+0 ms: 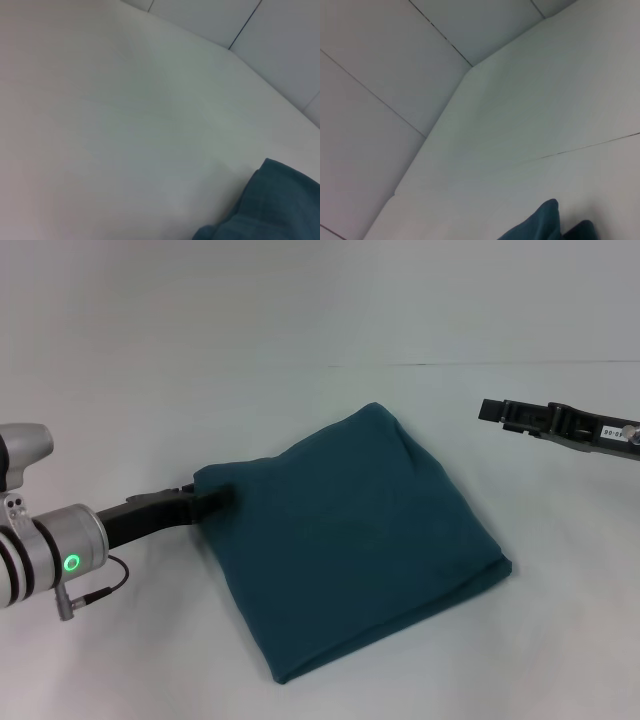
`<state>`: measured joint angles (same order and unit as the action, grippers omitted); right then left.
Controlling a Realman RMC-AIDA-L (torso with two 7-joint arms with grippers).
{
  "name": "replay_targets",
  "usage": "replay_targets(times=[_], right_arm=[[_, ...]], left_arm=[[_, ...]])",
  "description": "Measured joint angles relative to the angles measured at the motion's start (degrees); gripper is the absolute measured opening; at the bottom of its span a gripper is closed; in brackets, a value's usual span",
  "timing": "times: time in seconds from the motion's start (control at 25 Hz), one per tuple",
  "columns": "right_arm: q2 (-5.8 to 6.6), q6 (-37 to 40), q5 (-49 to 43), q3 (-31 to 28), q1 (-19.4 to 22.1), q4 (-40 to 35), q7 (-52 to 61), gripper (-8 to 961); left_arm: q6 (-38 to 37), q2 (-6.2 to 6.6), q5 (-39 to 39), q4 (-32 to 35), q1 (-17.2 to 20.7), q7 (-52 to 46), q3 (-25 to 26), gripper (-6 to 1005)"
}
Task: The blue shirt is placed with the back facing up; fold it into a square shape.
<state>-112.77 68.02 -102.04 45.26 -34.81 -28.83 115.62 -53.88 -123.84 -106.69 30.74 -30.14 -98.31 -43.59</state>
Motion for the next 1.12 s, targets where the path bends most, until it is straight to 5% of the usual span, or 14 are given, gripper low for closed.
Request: replay_targets(times=[0.36,0.88,1.12], right_arm=[[-0.07,0.0,0.0,0.1,0.0,0.1,-0.2,689],[-0.46,-0.1,0.0,0.1,0.5,0.3,-0.9,689],[-0.67,-0.1,0.0,-0.4,0.9,0.5,-2.1,688]], left_arm=[[-0.1,0.0,0.0,0.0,-0.2,0.0,-0.2,412],[0.1,0.18,0.0,0.0,-2.2,0.0,-1.0,26],[0.1,0.54,-0.3,0.0,-4.1,-0.1,-1.7,26]])
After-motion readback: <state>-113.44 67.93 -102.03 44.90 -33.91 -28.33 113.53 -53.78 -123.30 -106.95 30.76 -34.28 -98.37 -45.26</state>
